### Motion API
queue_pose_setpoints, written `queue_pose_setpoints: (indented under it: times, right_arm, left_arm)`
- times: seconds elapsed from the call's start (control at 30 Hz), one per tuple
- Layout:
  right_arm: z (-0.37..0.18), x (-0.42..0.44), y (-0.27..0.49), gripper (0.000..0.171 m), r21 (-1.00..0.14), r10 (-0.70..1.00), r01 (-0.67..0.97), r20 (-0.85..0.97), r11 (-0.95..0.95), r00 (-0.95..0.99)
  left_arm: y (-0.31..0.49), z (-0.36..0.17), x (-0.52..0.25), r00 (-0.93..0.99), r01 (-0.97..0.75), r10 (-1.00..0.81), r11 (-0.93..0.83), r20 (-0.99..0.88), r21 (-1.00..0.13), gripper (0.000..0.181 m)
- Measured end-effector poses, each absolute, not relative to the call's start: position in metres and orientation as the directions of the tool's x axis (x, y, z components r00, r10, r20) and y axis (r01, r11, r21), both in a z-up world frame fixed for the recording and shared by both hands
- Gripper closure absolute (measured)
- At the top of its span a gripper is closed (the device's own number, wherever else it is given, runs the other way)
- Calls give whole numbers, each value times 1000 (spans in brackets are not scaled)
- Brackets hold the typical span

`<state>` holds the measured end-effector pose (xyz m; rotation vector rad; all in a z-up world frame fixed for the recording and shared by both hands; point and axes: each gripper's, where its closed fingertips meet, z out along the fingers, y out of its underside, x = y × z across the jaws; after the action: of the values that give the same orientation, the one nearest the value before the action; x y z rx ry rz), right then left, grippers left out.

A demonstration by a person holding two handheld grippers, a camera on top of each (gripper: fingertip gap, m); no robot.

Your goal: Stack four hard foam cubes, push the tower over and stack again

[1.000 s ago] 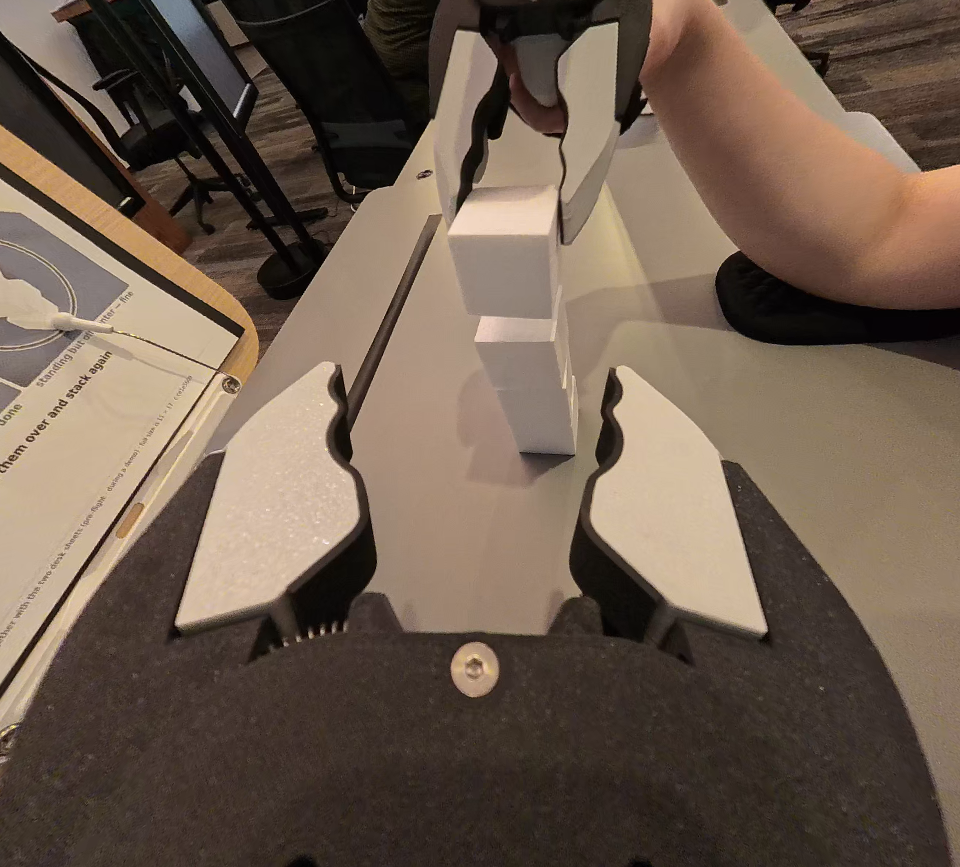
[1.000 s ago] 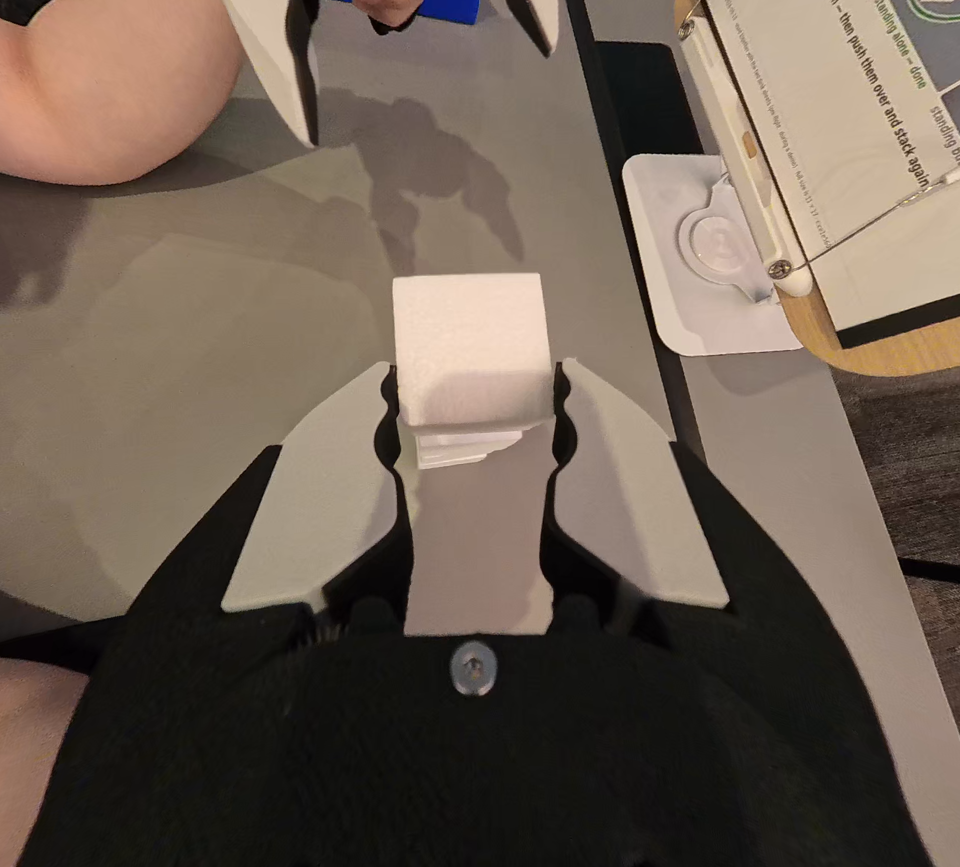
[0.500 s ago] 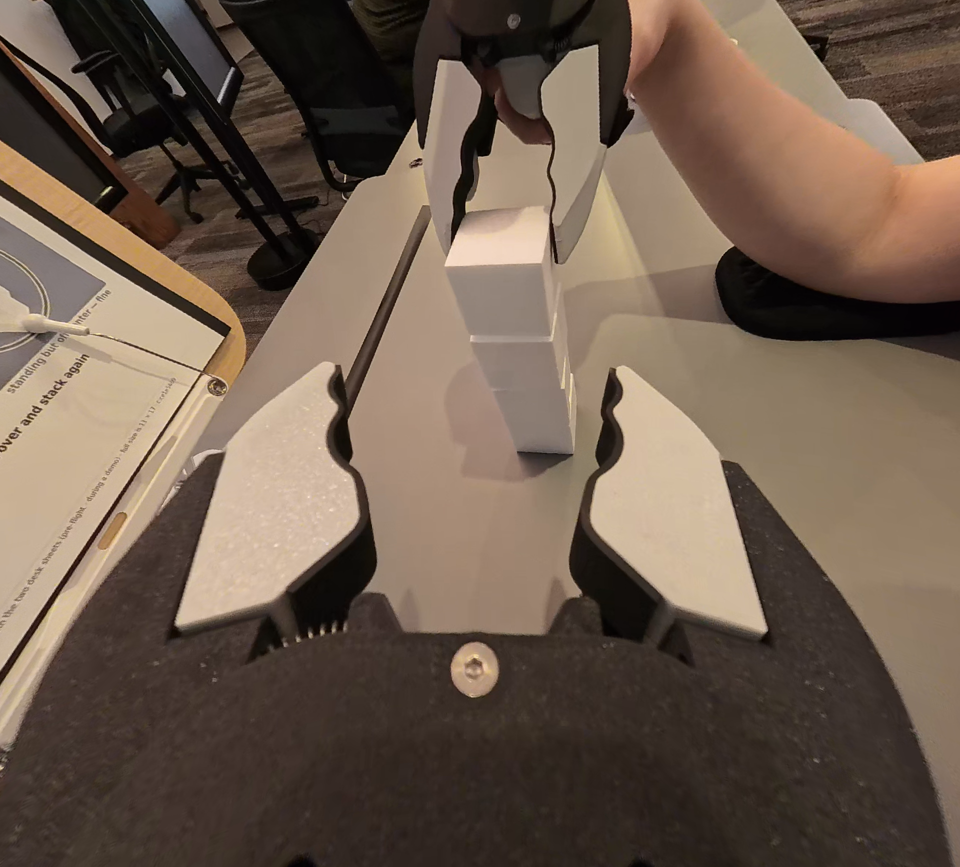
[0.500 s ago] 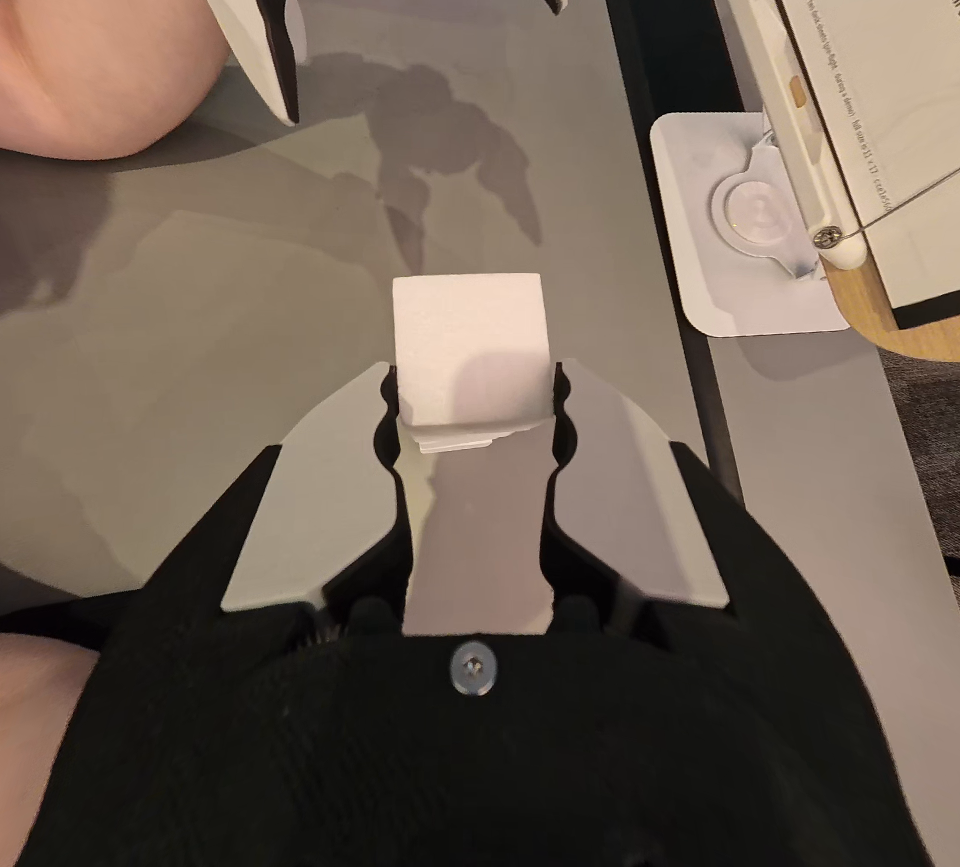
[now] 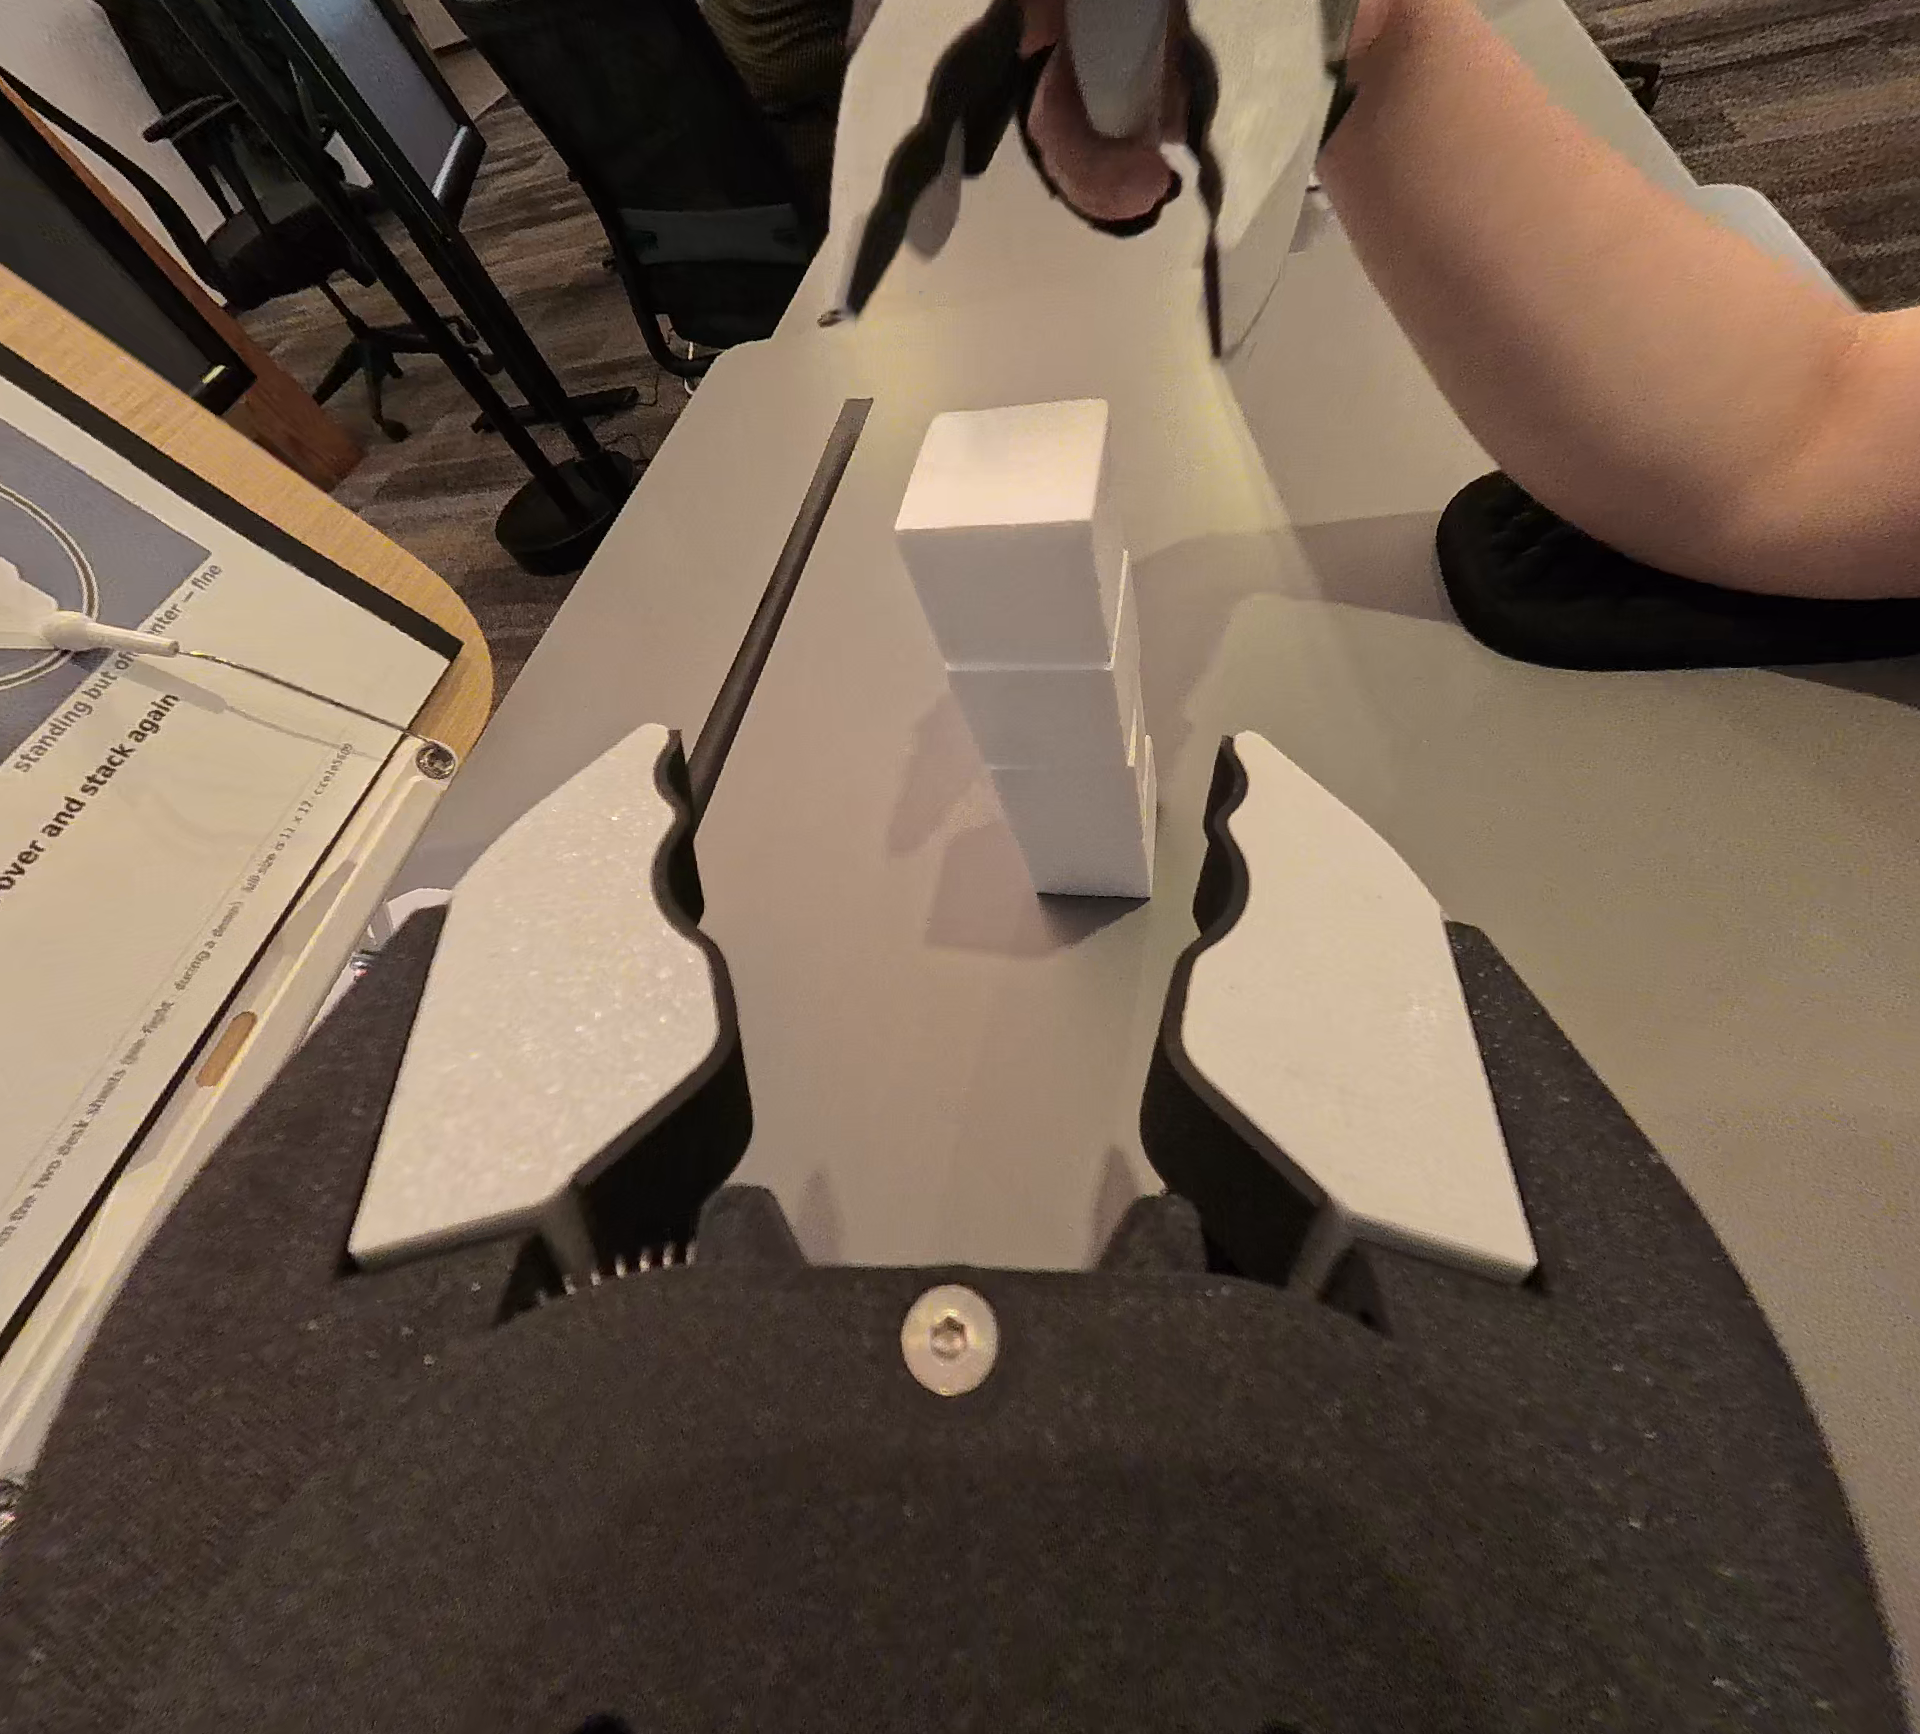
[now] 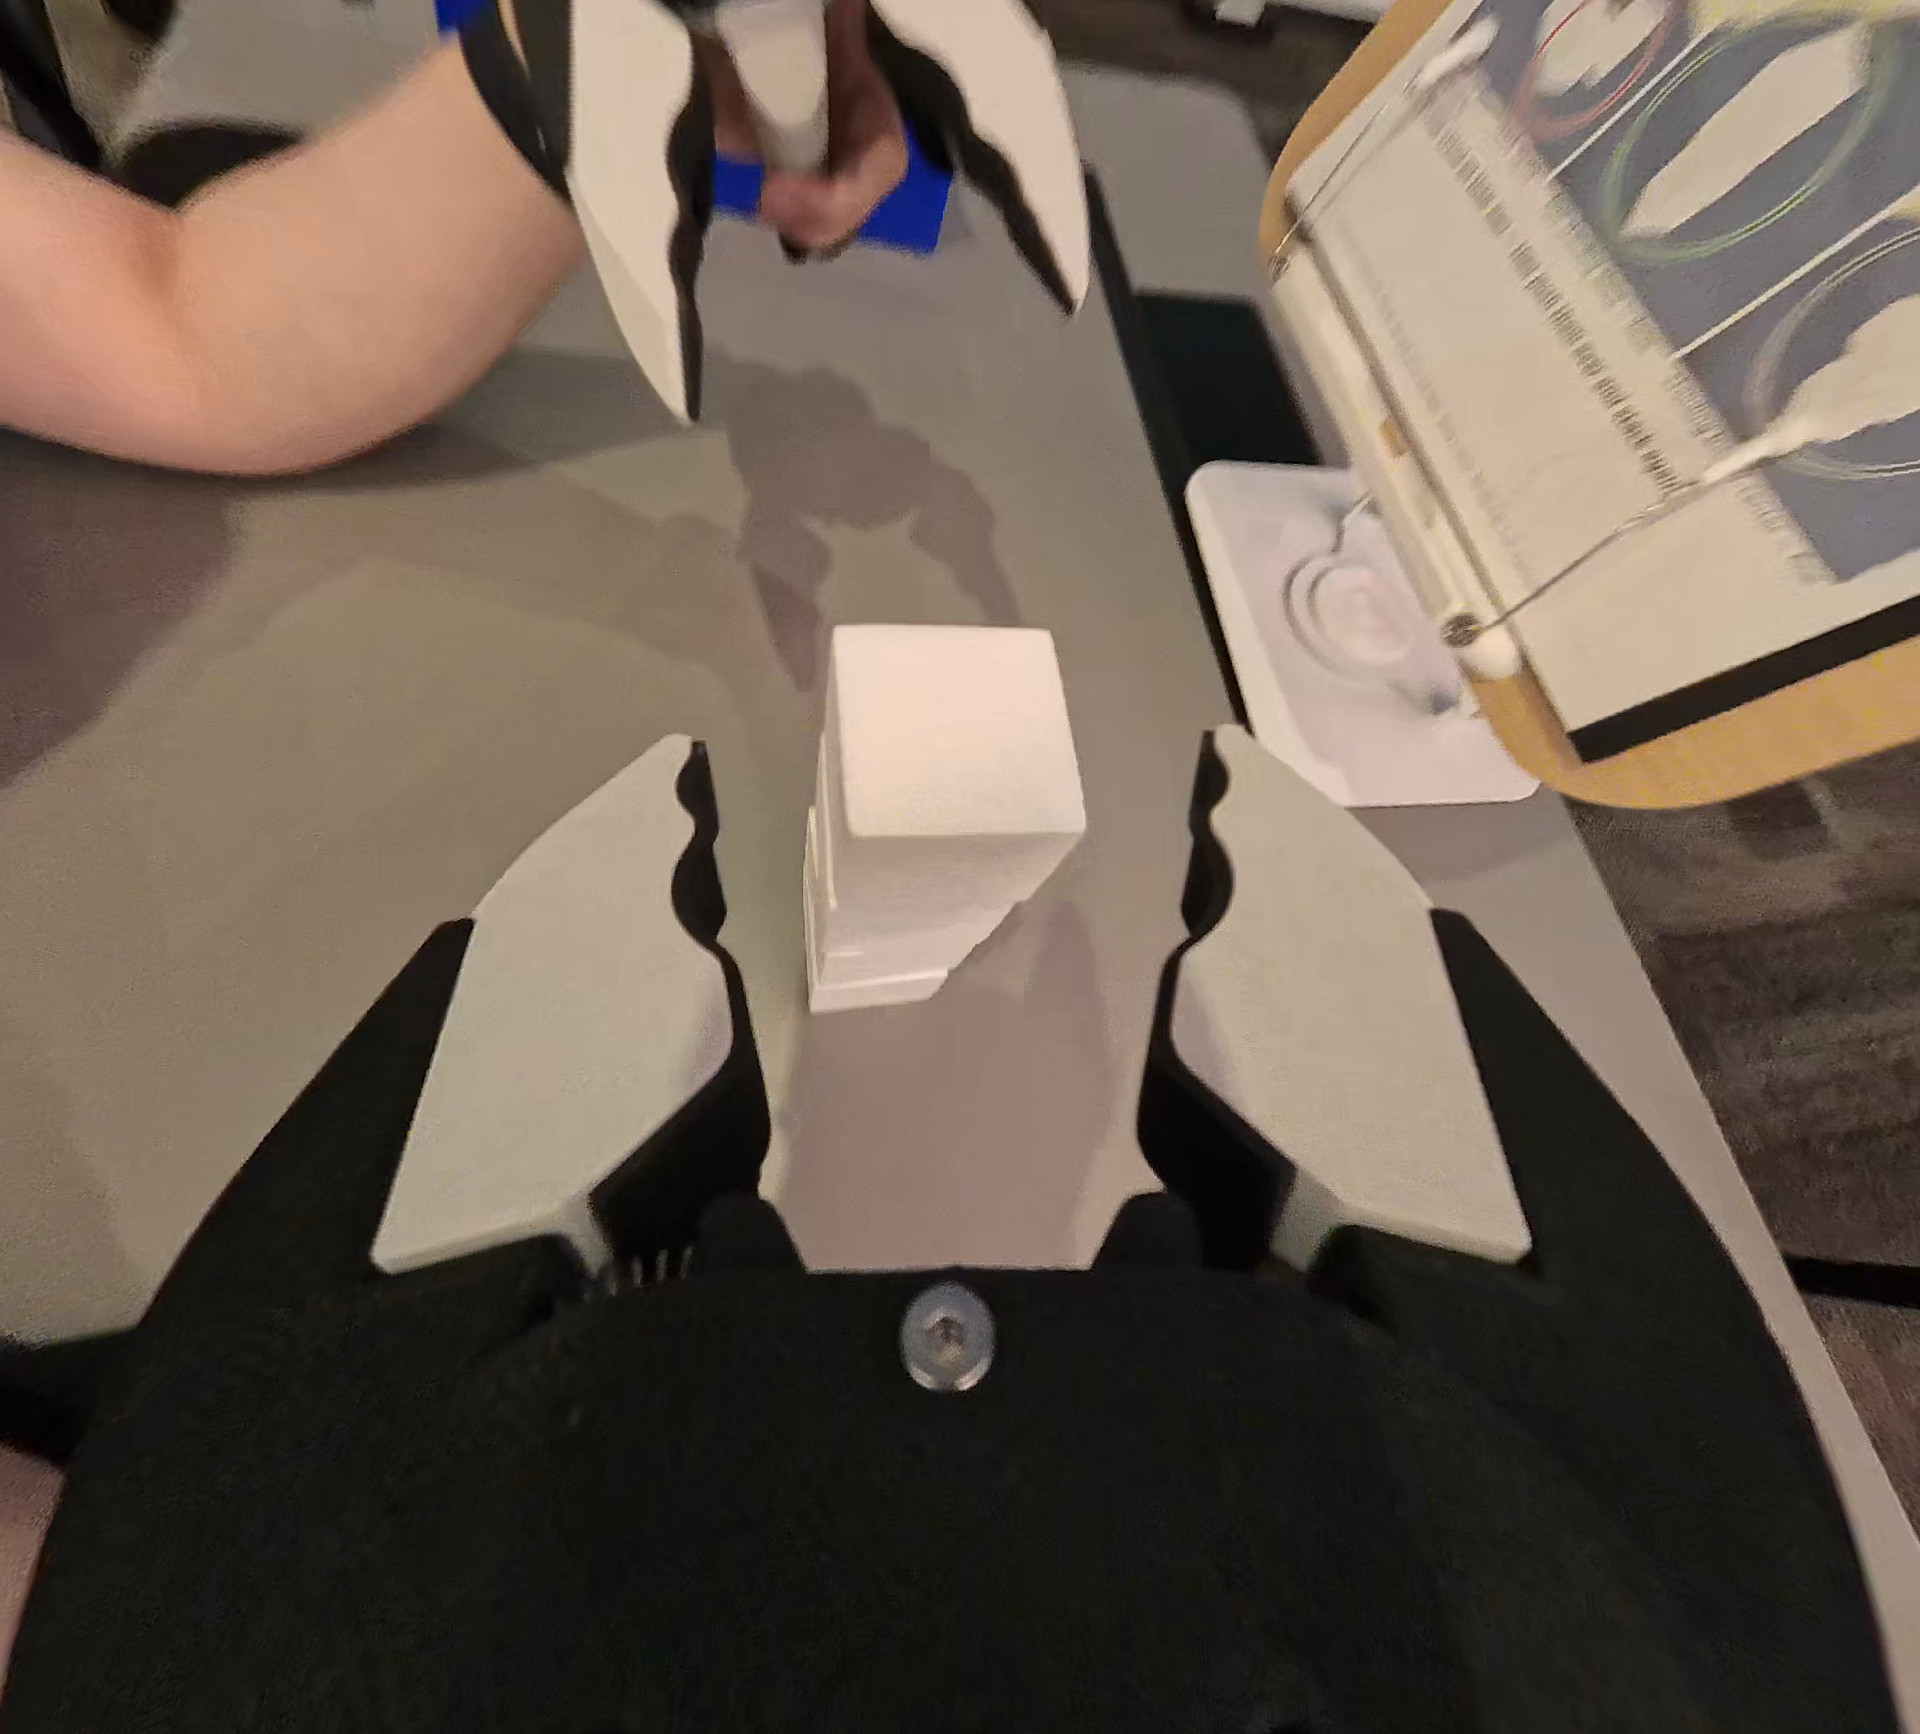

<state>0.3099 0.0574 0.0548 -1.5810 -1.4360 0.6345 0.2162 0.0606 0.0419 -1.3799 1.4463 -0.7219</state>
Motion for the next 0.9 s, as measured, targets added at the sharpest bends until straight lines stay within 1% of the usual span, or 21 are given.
queue_pose_setpoints:
  times: [0.13, 0.2, 0.23, 0.27, 0.3, 0.37, 0.53, 0.6, 0.67, 0.7, 0.73, 0.77, 0.8, 0.9]
  right_arm:
    - [89, 337, 48, 82, -937, 914, 329, 231, 117, 333]
    - [94, 351, 48, 82, -953, 867, 254, 263, 165, 423]
    - [90, 355, 49, 82, -952, 851, 248, 275, 177, 448]
    - [82, 358, 49, 85, -954, 850, 255, 263, 158, 456]
    - [71, 360, 51, 92, -958, 854, 260, 231, 117, 466]
    - [48, 366, 63, 100, -963, 835, 269, 167, 23, 524]
    - [-5, 362, 68, 108, -972, 813, 221, 60, -86, 579]
    - [-23, 365, 70, 124, -969, 783, 238, 95, -69, 615]
    - [-38, 369, 75, 146, -964, 752, 258, 122, -66, 648]
    - [-44, 371, 76, 152, -959, 748, 272, 124, -78, 652]
    - [-50, 372, 77, 158, -953, 748, 289, 128, -88, 651]
    - [-54, 374, 78, 168, -950, 748, 298, 129, -96, 652]
    - [-57, 375, 79, 171, -950, 746, 296, 122, -105, 655]
    - [-65, 380, 80, 171, -949, 746, 280, 78, -149, 661]
  left_arm:
    - [61, 51, 210, 125, -342, -964, 182, -237, -922, 88]
    - [58, 59, 208, 117, -292, -968, 178, -220, -940, 91]
    - [56, 63, 207, 110, -271, -971, 175, -211, -946, 93]
    - [54, 65, 205, 103, -256, -973, 175, -207, -951, 93]
    - [54, 67, 204, 102, -246, -973, 177, -208, -953, 94]
    - [54, 70, 200, 114, -231, -971, 178, -209, -956, 97]
    - [49, 84, 196, 98, -133, -978, 173, -187, -976, 110]
    - [50, 86, 196, 108, -113, -977, 170, -183, -979, 116]
    - [56, 78, 197, 136, -150, -972, 171, -192, -974, 129]
    - [60, 70, 198, 147, -198, -968, 174, -205, -965, 134]
    - [63, 59, 200, 146, -255, -965, 177, -219, -951, 137]
    - [64, 49, 201, 136, -309, -963, 181, -232, -934, 138]
    - [65, 40, 203, 126, -350, -962, 186, -243, -918, 140]
    - [69, 22, 210, 105, -409, -962, 189, -252, -893, 148]
